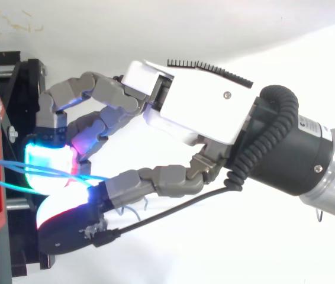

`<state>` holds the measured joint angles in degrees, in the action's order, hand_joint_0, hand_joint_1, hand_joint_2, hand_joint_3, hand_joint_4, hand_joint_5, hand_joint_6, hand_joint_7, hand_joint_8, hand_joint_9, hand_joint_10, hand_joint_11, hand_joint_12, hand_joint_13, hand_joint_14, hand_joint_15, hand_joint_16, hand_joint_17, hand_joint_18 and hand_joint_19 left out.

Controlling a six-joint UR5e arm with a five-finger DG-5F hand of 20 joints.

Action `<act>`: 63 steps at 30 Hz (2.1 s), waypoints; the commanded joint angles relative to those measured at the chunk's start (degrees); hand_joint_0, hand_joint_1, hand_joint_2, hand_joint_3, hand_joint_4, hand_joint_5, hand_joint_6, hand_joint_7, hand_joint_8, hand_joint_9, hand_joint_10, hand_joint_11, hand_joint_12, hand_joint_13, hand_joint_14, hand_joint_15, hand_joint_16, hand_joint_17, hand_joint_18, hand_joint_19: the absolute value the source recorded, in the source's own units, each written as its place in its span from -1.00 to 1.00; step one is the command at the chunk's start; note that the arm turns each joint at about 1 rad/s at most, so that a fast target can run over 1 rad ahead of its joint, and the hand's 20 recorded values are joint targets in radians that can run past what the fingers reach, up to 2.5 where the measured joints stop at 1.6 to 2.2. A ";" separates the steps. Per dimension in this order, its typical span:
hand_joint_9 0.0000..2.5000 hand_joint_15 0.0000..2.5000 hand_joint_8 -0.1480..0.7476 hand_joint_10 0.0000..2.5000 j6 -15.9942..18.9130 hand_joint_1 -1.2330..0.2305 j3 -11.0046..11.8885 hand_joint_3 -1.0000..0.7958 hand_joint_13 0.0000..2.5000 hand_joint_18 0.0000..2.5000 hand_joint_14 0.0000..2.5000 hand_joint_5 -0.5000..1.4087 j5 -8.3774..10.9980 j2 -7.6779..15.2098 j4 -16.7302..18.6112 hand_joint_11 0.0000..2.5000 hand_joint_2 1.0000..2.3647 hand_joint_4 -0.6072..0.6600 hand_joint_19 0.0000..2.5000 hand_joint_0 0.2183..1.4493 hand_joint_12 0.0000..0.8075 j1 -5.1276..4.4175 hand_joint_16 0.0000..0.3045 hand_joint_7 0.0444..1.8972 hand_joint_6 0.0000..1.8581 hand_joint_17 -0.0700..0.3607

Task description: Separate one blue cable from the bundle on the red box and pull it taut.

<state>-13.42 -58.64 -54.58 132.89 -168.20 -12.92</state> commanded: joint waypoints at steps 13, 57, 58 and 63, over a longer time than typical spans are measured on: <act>-0.11 -0.66 0.20 -0.99 0.06 -0.27 0.01 0.00 -0.29 -0.33 -0.99 -0.64 0.00 0.00 -0.02 -0.32 -0.98 0.19 -0.67 -0.43 0.14 0.00 -0.64 0.17 -0.03 -0.11; -0.09 -0.64 0.01 -0.99 0.06 -0.19 -0.07 -0.34 -0.31 -0.38 -0.99 -0.62 0.00 0.00 -0.28 -0.34 -0.99 0.07 -0.61 -0.41 -0.04 0.00 -0.73 0.28 -0.04 -0.25; -0.09 -0.64 0.02 -0.98 0.06 -0.19 -0.07 -0.34 -0.31 -0.38 -0.99 -0.62 0.00 0.00 -0.28 -0.34 -0.99 0.07 -0.61 -0.41 -0.04 0.00 -0.73 0.27 -0.04 -0.25; -0.07 -0.64 0.02 -0.99 0.06 -0.15 -0.07 -0.24 -0.31 -0.39 -0.99 -0.61 0.00 0.08 -0.28 -0.35 -0.98 0.07 -0.61 -0.43 -0.02 0.00 -0.73 0.26 -0.05 -0.24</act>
<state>-13.36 -58.64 -54.58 132.95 -168.49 -12.92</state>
